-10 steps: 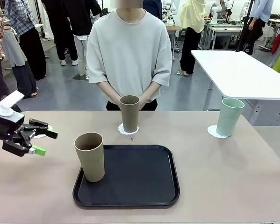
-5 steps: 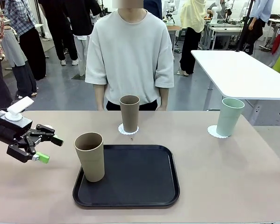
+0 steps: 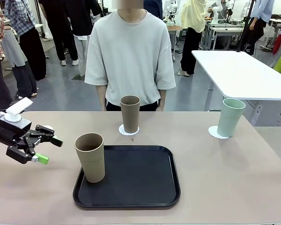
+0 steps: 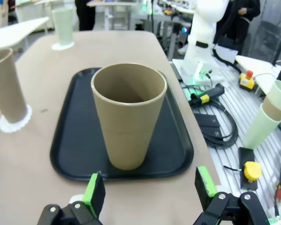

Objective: Place coasters on the table and set cups on them.
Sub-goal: Take one Reusable plastic cup from the Flat Tray and place it on a coaster set by the human.

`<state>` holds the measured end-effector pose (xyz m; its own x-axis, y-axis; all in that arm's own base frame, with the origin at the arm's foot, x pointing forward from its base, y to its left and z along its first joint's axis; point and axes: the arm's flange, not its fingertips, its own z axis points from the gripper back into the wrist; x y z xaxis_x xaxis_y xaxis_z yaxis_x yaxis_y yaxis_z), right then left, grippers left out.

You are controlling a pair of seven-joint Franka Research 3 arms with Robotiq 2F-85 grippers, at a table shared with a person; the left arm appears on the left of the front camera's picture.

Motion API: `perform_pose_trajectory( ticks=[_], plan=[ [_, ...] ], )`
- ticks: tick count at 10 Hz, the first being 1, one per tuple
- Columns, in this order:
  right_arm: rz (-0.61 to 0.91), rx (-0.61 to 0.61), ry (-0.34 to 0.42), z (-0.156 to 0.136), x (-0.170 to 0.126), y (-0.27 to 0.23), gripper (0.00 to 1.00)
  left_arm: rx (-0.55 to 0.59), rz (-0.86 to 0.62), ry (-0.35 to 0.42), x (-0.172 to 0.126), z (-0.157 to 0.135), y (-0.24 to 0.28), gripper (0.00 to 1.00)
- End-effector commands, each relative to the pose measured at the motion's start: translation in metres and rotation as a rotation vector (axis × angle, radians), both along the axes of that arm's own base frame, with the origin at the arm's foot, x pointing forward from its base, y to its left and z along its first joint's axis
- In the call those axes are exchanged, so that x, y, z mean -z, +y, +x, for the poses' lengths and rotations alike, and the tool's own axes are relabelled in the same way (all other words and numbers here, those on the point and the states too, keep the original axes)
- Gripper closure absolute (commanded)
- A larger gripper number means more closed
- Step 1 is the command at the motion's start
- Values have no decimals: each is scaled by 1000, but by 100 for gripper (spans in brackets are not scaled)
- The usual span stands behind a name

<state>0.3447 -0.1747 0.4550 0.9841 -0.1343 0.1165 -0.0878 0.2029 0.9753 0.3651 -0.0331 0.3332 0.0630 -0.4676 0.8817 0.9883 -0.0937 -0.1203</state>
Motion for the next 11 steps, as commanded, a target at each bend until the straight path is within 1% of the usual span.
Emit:
perform_pose_trajectory(
  ticks=[1, 3, 5, 7, 8, 11],
  plan=[
    [4, -6, -10, 1, -2, -2, 0, 4, -37, -75, 17, 0, -3, 0],
    [4, -6, -10, 1, -2, -2, 0, -60, -71, -121, 33, 6, -9, 0],
    [4, -6, -10, 1, -2, -2, 0, -86, -113, -113, 44, 12, -17, 0],
    [4, -6, -10, 1, -2, -2, 0, -95, -160, -123, 54, 18, -26, 0],
    [4, -6, -10, 1, -2, -2, 0, -68, -182, -119, 61, 21, -30, 0],
    [4, -6, -10, 1, -2, -2, 0, 30, -232, -153, 80, 22, -38, 0]
  ],
)
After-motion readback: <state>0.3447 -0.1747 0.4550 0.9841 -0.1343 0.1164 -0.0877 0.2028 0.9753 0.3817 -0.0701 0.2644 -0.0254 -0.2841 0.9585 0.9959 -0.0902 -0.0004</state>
